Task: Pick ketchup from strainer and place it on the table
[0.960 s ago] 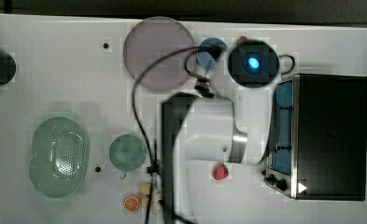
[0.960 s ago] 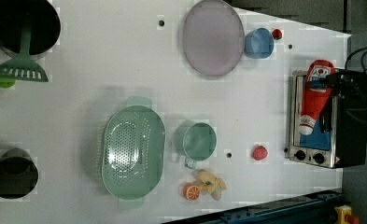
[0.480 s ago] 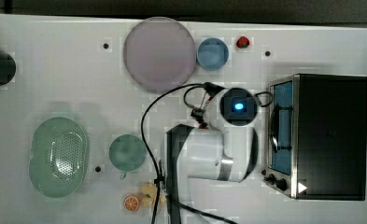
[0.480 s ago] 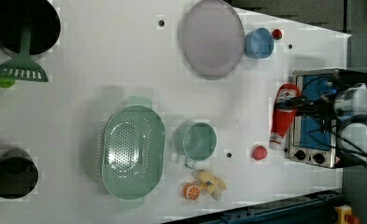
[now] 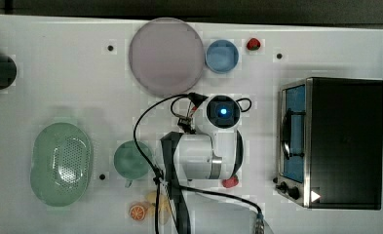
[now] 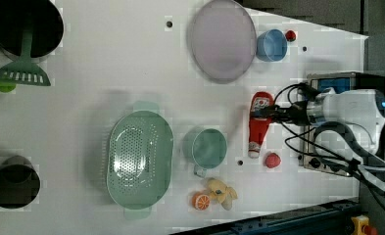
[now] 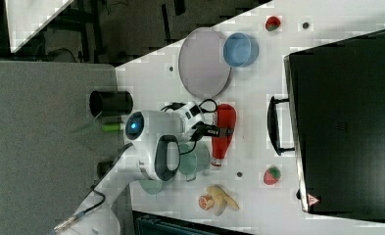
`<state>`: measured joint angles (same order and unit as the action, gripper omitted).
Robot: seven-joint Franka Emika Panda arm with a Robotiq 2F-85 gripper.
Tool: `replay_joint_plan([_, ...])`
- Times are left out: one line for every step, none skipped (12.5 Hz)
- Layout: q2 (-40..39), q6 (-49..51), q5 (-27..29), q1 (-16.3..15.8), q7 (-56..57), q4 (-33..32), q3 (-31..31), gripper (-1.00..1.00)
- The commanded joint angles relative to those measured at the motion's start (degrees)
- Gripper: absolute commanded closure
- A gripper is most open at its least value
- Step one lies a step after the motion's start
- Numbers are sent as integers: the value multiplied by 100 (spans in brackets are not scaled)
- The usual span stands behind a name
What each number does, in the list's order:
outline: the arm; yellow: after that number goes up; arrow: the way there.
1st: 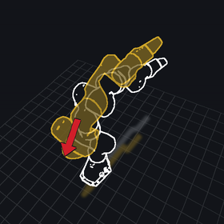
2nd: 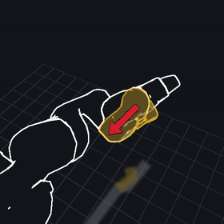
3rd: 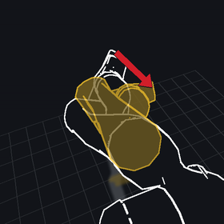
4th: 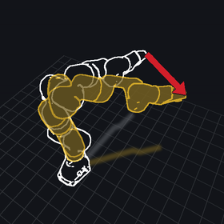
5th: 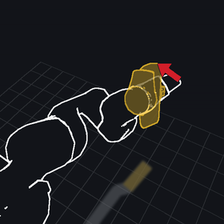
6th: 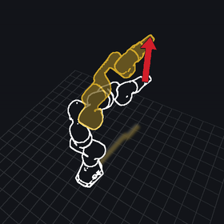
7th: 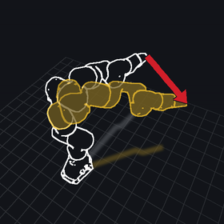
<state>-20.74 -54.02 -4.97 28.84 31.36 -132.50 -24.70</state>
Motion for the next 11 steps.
replay_joint_plan([-44, -91, 6, 36, 97, 61, 126, -19])
replay_joint_plan([-96, -103, 6, 38, 91, 66, 153, -38])
replay_joint_plan([-106, -98, 4, 35, 90, 69, 154, -59])
replay_joint_plan([-81, -81, 5, 34, 90, 73, 149, -80])
replay_joint_plan([-14, -55, 5, 37, 90, 93, 149, -98])
replay_joint_plan([112, -21, 9, 37, 90, 149, 134, -100])
replay_joint_plan([280, 15, 14, 34, 91, 252, 100, -100])
replay_joint_plan([481, 62, 14, 30, 89, 397, 65, -100])
replay_joint_plan([697, 221, 15, 31, 87, 567, 33, -100])
replay_joint_plan([918, 456, 18, 28, 60, 777, 3, -100])
replay_joint_plan([1135, 774, 18, 29, -71, 1018, -18, -100])
